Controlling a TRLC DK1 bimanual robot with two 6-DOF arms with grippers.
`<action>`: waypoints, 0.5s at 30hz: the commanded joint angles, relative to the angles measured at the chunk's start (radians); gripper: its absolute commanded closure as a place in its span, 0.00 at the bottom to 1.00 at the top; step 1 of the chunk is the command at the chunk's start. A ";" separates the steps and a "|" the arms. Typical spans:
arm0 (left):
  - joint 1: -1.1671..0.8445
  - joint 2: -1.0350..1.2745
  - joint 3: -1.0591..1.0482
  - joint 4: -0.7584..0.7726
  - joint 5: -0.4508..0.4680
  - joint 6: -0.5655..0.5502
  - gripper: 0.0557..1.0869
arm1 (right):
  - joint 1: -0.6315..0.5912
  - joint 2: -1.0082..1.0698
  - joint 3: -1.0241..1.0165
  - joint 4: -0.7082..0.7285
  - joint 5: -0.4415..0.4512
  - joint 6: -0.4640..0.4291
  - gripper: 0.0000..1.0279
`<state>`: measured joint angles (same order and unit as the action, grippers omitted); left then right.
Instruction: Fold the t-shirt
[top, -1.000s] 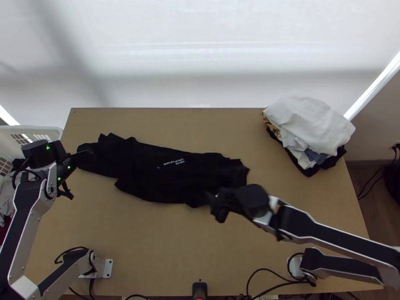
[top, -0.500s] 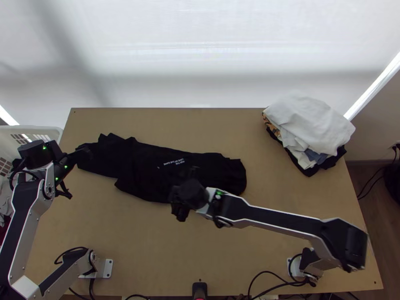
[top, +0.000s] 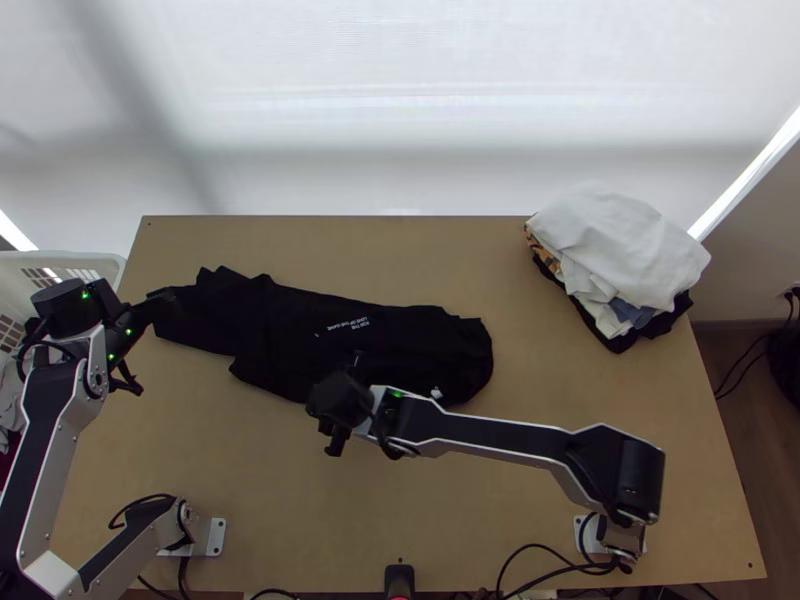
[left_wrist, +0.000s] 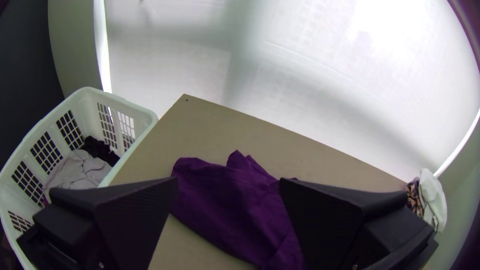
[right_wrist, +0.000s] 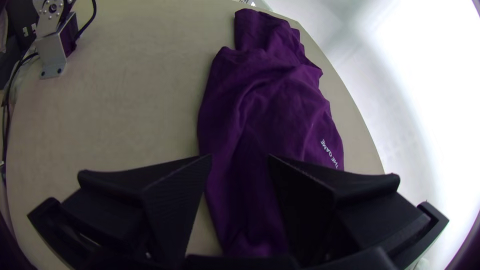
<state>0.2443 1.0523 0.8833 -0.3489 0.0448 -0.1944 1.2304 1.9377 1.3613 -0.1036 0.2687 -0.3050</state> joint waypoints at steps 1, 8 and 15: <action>0.006 -0.009 -0.014 0.014 0.010 -0.019 0.05 | 0.015 0.052 0.061 -0.004 -0.011 0.029 0.48; 0.009 -0.006 -0.017 0.025 0.010 -0.017 0.05 | 0.020 0.104 0.093 -0.004 -0.036 0.043 0.48; 0.015 0.003 -0.020 0.031 0.010 -0.016 0.05 | 0.020 0.147 0.107 -0.004 -0.042 0.056 0.48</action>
<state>0.2531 1.0527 0.8825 -0.3397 0.0448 -0.1944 1.2419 2.0460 1.4380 -0.1066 0.2344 -0.2714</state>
